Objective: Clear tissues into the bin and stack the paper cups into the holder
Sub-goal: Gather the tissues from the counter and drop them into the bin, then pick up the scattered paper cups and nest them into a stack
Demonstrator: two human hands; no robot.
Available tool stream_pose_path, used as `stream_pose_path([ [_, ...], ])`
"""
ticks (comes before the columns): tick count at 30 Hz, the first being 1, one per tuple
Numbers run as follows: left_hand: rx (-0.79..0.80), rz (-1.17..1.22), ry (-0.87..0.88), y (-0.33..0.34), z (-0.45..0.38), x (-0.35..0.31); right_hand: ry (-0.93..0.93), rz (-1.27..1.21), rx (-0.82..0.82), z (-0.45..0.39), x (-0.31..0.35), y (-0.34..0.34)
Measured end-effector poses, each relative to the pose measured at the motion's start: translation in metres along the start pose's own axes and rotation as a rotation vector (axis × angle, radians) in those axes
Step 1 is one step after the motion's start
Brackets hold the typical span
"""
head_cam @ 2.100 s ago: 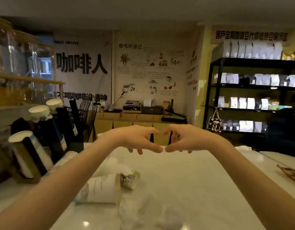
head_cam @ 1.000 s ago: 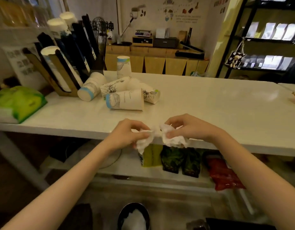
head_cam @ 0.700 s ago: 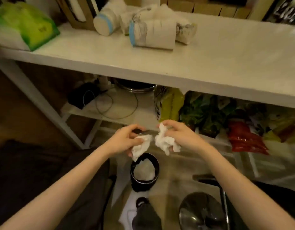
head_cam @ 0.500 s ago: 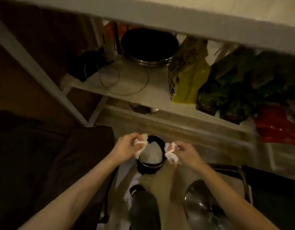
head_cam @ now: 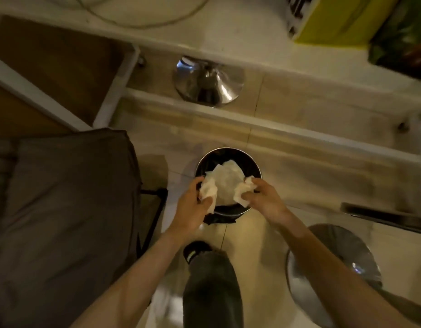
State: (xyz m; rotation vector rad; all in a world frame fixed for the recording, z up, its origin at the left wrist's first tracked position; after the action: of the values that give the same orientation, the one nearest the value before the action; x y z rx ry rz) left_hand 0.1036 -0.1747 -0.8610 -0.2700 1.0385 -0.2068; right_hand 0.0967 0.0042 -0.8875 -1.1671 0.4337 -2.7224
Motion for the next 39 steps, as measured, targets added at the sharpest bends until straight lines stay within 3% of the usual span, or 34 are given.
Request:
stream_pose_path([
  [5,0.055,-0.006,-0.059,0.031,-0.050,0.051,0.012,0.142,0.115,-0.056,-0.039,0.038],
  [10,0.245,-0.025,-0.177,0.064,-0.073,0.087,-0.042,0.259,0.208,-0.084,-0.054,0.058],
  [18,0.212,-0.111,-0.251,0.047,-0.062,0.057,-0.067,0.293,0.185,-0.053,-0.010,0.028],
  [23,0.299,-0.223,-0.182,0.021,-0.034,-0.029,-0.222,0.437,0.119,0.003,0.065,0.001],
  [29,0.449,-0.312,0.024,-0.027,0.037,-0.172,-0.322,0.313,0.105,0.110,0.173,-0.041],
  [39,0.347,-0.487,0.312,-0.124,0.178,-0.387,-0.652,0.348,0.040,0.295,0.342,-0.106],
])
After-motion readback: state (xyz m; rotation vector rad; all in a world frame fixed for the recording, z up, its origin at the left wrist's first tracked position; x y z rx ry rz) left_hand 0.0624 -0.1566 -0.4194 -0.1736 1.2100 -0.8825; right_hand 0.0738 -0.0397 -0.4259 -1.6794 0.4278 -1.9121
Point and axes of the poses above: each hand's wrist, its own z-axis away from the middle knuckle, its own y-axis out of the palm, x = y × z, the point moved 9 cm from there along -z, towards the middle knuckle, and after that the axes turned 10 degrees about -x, right-handed, at the moved point
